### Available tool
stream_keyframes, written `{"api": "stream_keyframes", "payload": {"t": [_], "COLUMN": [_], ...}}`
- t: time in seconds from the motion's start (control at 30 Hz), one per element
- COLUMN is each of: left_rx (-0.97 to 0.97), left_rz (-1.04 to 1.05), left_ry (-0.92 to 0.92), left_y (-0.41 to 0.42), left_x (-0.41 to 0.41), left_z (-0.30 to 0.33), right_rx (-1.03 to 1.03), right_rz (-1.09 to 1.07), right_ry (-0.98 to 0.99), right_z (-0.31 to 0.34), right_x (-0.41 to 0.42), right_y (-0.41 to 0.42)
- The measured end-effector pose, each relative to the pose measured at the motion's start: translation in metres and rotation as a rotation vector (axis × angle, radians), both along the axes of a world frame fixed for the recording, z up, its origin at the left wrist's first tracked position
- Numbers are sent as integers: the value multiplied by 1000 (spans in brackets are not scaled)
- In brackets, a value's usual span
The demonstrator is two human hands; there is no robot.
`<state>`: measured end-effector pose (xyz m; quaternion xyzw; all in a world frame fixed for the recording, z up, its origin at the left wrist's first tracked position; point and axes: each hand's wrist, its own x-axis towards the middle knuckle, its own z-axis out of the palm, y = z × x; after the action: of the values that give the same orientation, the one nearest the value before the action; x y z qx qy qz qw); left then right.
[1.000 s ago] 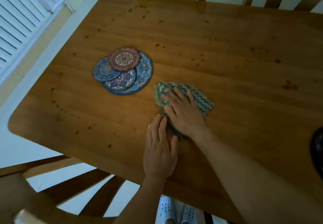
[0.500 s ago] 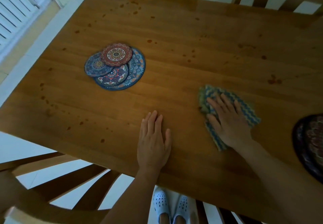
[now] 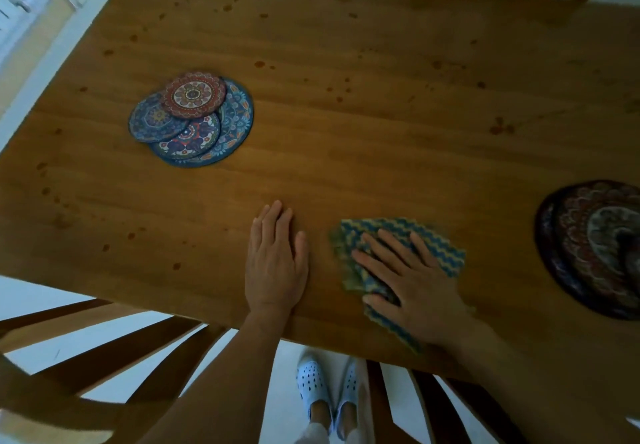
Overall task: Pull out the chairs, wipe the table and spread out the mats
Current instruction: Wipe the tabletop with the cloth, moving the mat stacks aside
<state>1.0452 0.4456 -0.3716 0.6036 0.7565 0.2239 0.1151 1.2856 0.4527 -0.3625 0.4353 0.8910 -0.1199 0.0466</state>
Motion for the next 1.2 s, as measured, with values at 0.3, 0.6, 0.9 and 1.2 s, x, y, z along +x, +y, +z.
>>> {"api": "stream_keyframes", "payload": {"t": [0.3,0.6,0.9,1.2], "left_rx": [-35,-20,-55,-341], "left_rz": [17,-7,-68,-255], "left_ry": [32,-44,-126,-589], "left_y": [0,0,-1,13], "left_x": [2,-1,-9,-80], "left_z": [3,5,12,43], "right_rx": [-22,24,82,43], "right_rz": [-632,-62,-450,-366], "right_ry": [-102,-3,-72,-5], "right_z": [5,-1,-1,-9], "right_x": [10,-108,-83,-194], "right_y": [30,7,10,12]}}
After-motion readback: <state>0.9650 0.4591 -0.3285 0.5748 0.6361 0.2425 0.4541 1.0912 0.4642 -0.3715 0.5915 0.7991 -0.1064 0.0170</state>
